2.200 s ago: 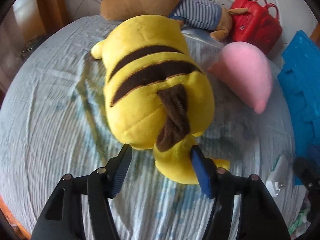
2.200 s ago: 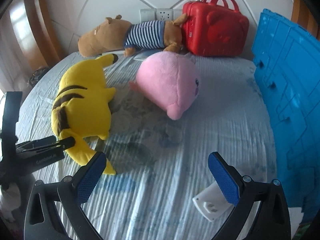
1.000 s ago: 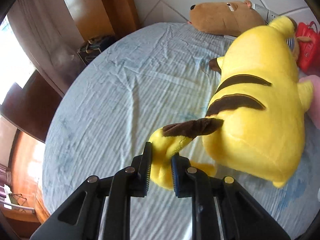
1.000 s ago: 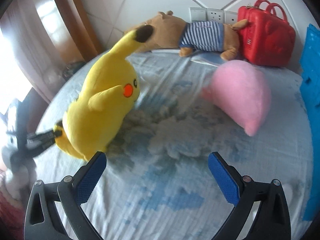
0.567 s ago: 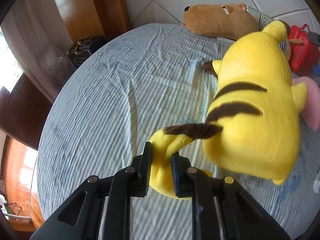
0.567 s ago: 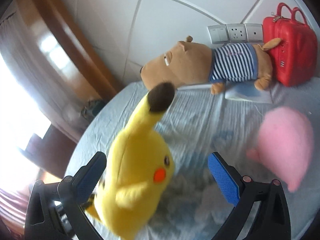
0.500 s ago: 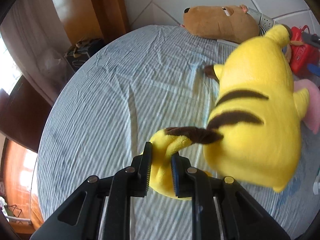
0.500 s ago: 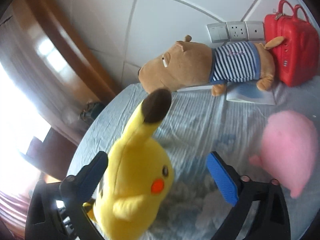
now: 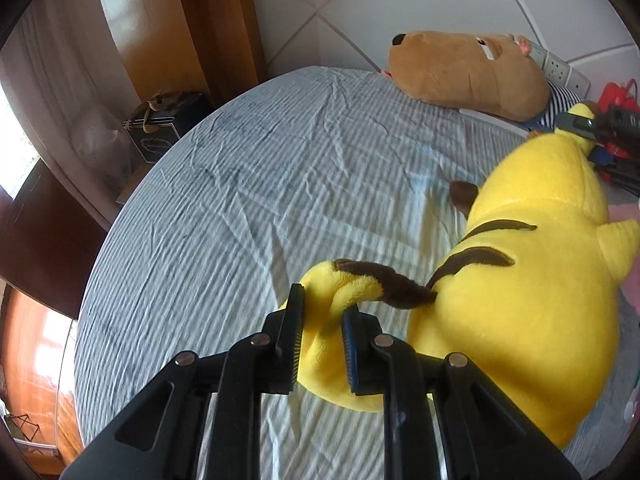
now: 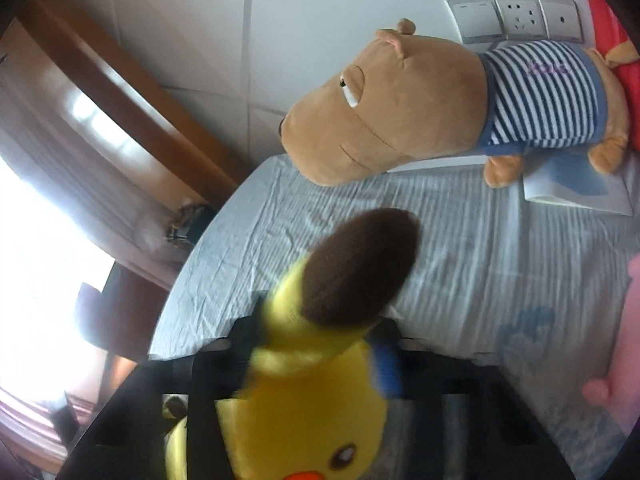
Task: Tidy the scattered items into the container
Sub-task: 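Grasp the Pikachu's ear with the right gripper while the left gripper holds its tail, then lift the Pikachu with both grippers and carry it toward the blue crate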
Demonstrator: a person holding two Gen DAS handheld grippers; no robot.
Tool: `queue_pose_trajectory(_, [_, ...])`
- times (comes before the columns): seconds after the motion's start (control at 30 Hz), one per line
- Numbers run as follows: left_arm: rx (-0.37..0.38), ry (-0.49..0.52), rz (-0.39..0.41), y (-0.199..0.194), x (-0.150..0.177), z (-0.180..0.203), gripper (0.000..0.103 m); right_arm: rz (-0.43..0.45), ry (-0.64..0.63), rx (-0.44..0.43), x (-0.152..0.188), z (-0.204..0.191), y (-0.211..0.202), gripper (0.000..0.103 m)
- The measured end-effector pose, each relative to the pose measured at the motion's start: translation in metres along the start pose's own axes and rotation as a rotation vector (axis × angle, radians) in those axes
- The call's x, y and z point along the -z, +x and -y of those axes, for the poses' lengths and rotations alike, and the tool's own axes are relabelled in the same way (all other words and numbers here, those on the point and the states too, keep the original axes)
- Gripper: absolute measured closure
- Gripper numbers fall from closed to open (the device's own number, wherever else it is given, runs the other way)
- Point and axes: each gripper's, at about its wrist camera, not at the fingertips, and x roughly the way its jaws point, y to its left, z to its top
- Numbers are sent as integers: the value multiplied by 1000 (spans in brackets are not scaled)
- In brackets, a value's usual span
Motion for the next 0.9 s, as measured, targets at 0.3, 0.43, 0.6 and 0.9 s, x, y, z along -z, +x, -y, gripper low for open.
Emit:
queue_pose_trajectory(0.3, [6, -11, 28, -6, -2, 2, 86, 2, -55, 18, 4, -4, -7, 59])
queue_pose_trajectory(0.43, [10, -25, 26, -5, -1, 2, 86, -25, -9, 3, 4, 3, -7, 60])
queue_pose_trajectory(0.6, [14, -40, 21, -3, 0, 1, 86, -61, 1, -18, 6, 4, -4, 65])
queue_pose_trajectory(0.9, [44, -34, 125, -53, -6, 0, 87, 124, -236, 112, 25, -52, -77, 73])
